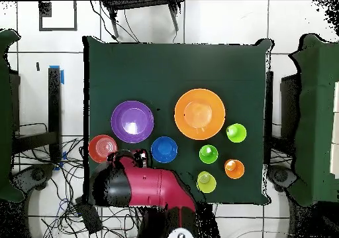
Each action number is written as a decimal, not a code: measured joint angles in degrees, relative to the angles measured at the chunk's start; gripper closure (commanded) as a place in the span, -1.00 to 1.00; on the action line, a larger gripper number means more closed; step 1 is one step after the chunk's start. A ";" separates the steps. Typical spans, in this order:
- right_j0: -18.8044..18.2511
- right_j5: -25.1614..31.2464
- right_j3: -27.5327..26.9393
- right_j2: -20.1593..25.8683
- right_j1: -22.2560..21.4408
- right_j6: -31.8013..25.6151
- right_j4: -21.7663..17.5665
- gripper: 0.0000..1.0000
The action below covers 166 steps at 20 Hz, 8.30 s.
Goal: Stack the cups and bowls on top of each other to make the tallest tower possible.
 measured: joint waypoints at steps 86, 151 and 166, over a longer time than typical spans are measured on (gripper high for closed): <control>1.58 -18.15 -28.82 -16.23 39.39 0.03 -11.81 -1.00; -1.61 -10.69 -28.85 -12.41 36.84 0.03 -11.83 -1.00; -2.86 -9.90 -28.82 -10.69 33.05 0.03 -11.14 1.00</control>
